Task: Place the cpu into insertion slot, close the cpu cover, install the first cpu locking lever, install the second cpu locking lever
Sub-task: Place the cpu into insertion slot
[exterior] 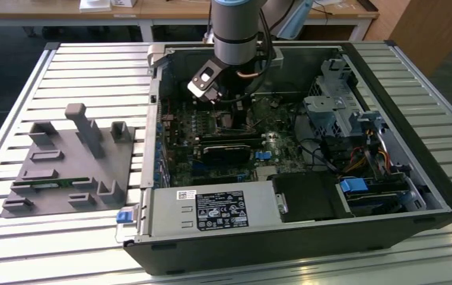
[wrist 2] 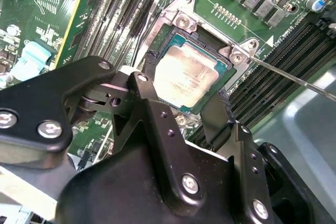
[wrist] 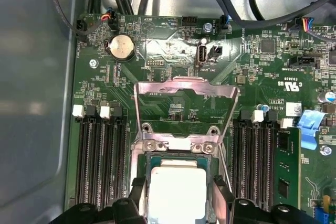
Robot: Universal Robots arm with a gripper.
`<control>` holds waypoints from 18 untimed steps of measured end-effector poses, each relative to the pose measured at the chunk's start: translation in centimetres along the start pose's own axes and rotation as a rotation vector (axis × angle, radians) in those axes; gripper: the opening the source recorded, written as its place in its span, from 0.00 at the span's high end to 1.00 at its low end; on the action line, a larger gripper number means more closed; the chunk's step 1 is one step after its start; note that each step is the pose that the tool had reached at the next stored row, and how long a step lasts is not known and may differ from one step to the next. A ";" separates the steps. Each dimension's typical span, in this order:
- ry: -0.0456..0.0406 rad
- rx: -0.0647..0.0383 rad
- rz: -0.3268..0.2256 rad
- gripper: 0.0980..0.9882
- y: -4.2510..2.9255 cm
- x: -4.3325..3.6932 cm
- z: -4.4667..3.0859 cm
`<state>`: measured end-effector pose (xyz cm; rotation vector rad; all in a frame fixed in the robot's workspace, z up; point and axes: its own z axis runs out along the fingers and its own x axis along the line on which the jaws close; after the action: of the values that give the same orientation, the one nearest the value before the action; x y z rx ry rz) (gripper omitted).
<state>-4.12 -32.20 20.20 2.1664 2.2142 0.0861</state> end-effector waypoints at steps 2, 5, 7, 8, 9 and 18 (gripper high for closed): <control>0.0000 0.000 0.000 0.42 0.01 0.00 -0.09; 0.0000 0.000 0.000 0.51 0.02 0.00 -0.19; -0.0001 0.000 0.000 0.57 0.02 0.00 -0.29; 0.0001 0.000 0.000 0.57 0.02 0.00 -0.34; 0.0001 0.000 0.000 0.64 0.03 0.01 -0.36; 0.0002 0.000 0.000 0.97 0.06 0.01 -0.68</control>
<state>-4.11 -32.20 20.89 2.1670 2.2139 0.0863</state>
